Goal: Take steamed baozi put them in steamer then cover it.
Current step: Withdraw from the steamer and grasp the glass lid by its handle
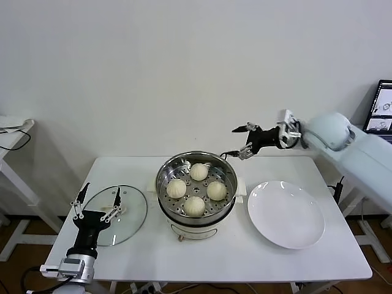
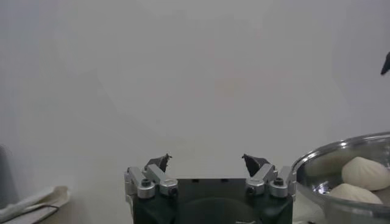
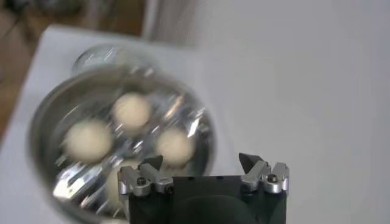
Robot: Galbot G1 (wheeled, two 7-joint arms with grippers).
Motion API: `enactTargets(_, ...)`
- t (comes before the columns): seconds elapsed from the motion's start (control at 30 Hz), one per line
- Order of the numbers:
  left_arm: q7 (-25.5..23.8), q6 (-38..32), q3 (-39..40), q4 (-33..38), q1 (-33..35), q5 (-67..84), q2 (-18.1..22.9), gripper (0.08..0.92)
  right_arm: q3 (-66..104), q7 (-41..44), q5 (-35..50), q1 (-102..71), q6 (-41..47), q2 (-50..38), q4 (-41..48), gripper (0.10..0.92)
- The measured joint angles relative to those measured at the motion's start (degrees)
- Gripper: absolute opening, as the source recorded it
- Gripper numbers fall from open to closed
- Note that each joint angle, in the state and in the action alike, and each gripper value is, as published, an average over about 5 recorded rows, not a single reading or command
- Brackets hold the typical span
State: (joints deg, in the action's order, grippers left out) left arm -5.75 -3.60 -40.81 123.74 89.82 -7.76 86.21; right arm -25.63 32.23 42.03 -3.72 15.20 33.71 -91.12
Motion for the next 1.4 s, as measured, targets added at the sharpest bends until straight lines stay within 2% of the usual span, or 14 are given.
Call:
enactTargets(0.17,0.42,-1.02,0.15,-1.82,-0.74,0.02,-0.4,0.823,16.57,-10.63,1.35,-17.82,-4.73,0.08,-5.22,0.823)
enactTargets(0.37,0.46,-1.62,0.53,-3.81,-1.34,0.01,-0.94,0.823,34.26,-20.62,-1.15,-37.66,-10.31,4.28,-10.94,0.823)
enactTargets(0.77,2.27,-3.94,1.05,-7.69,-1.83,-5.0,-1.17,0.823,51.11,-32.33,-9.77,-64.7,-21.27,17.83,-18.06,0.823)
enactTargets(1.1,8.61,-10.3,-0.66,-14.12,-1.88,-28.37,-2.2,0.823,54.82,-35.85,-14.58,-74.0,-27.44,26.08,-19.18,0.823)
enactTargets(1.4,16.12,-15.09,-2.48,-23.71,-4.26,-54.37,-4.77,0.823,55.95,-36.91,-16.45,-76.93,-29.29,29.27,-19.26,0.823)
